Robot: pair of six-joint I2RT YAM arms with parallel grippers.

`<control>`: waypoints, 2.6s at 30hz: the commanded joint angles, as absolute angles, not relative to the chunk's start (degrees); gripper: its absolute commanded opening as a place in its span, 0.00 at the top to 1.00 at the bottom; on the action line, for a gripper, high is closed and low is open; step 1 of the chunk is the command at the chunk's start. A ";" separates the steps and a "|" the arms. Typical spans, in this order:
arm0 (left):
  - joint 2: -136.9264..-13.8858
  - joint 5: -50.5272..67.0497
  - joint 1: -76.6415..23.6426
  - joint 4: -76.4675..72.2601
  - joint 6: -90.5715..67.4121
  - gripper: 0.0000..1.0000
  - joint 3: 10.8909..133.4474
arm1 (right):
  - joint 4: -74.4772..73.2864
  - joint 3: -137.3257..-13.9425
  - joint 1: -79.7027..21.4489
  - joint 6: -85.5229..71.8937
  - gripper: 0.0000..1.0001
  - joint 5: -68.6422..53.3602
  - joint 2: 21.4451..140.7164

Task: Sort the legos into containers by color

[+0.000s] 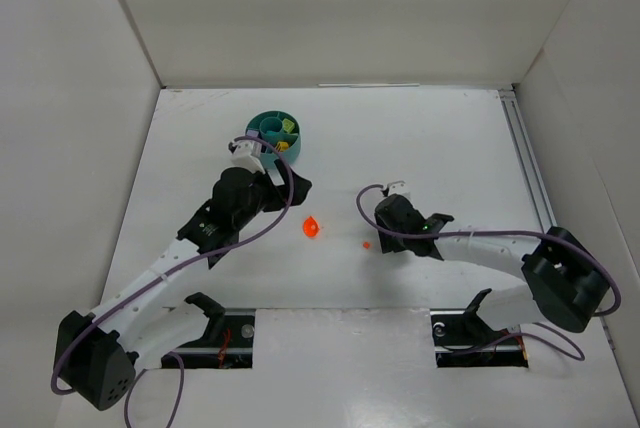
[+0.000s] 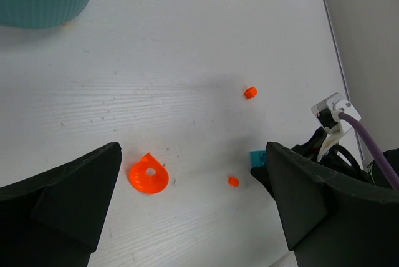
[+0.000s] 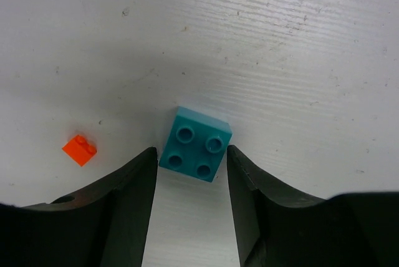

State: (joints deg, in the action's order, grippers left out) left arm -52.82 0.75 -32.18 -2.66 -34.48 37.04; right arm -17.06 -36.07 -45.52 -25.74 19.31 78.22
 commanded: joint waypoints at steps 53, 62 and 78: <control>-49.39 -3.96 -7.65 2.11 -49.31 0.00 33.31 | 0.26 -126.29 -42.71 34.72 0.74 -14.06 135.17; -50.45 -2.81 -7.65 0.97 -48.78 0.00 32.78 | 0.26 -128.06 -41.57 32.96 0.72 -17.14 137.72; -49.92 -1.76 -7.65 1.05 -48.78 0.00 32.26 | 0.26 -123.31 -41.57 32.43 0.37 -17.84 135.88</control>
